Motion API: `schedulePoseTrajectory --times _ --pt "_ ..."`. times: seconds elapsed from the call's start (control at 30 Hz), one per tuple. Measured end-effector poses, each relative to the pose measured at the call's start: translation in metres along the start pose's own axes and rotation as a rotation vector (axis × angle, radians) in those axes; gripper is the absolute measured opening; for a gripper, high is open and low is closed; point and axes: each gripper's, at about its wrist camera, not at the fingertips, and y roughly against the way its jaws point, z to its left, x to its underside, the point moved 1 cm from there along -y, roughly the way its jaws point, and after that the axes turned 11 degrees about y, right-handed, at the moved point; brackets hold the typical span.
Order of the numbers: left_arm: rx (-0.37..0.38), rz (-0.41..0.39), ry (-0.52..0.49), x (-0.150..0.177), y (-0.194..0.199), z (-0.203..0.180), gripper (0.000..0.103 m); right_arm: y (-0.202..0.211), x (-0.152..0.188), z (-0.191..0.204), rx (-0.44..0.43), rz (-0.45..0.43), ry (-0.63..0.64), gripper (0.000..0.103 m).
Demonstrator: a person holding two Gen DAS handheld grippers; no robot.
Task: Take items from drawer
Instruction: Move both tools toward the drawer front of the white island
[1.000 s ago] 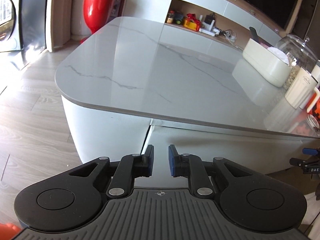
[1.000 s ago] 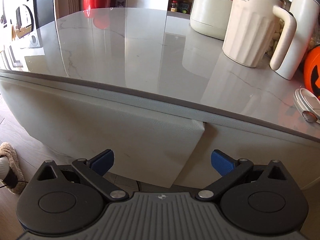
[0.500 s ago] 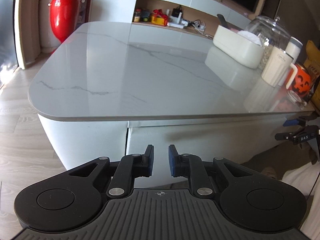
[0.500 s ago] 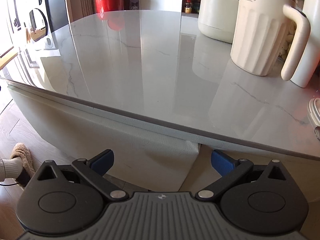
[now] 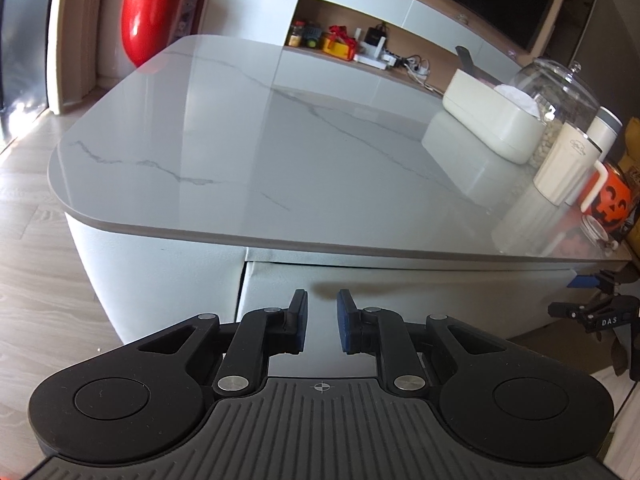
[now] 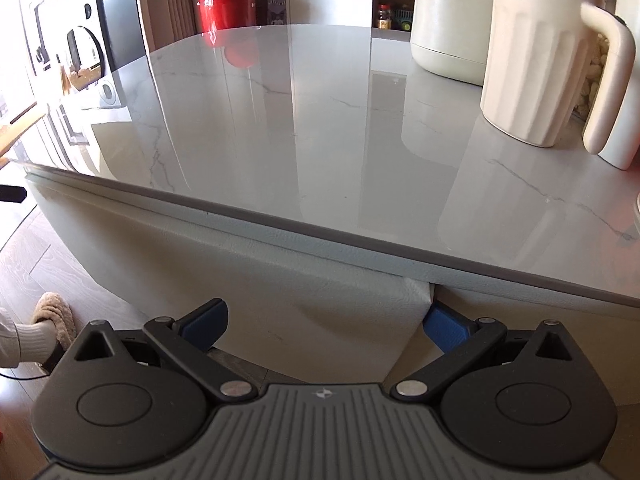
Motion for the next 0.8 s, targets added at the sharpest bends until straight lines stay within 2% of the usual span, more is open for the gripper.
schedulePoseTrajectory --times 0.07,0.17,0.23,0.3,0.4,0.5,0.57,0.67,0.8 --pt "-0.001 -0.014 0.038 -0.003 0.002 0.005 0.017 -0.007 -0.012 0.016 0.008 0.003 0.028 0.103" --pt "0.014 -0.011 0.096 -0.006 0.004 0.013 0.017 -0.005 -0.012 0.015 -0.004 0.002 0.019 0.103" --pt "0.007 -0.017 0.095 -0.006 0.006 0.014 0.017 -0.005 -0.012 0.015 -0.005 0.003 0.020 0.103" --pt "-0.009 -0.056 0.084 -0.007 0.014 0.016 0.017 -0.003 -0.010 0.016 -0.002 0.004 0.025 0.103" --pt "-0.005 -0.100 0.136 -0.011 0.024 0.027 0.017 -0.001 -0.008 0.017 -0.004 0.003 0.019 0.103" --pt "-0.061 -0.078 0.201 -0.013 0.018 0.039 0.017 0.000 -0.007 0.017 -0.002 0.004 0.017 0.103" --pt "-0.061 -0.060 0.234 -0.014 0.013 0.043 0.017 0.001 -0.004 0.017 -0.001 0.004 0.015 0.103" --pt "-0.039 -0.043 0.226 -0.014 0.010 0.040 0.017 0.001 -0.004 0.017 -0.003 0.002 0.012 0.103" --pt "-0.062 -0.042 0.187 -0.015 0.001 0.032 0.028 0.002 -0.002 0.019 0.006 0.004 0.025 0.103"
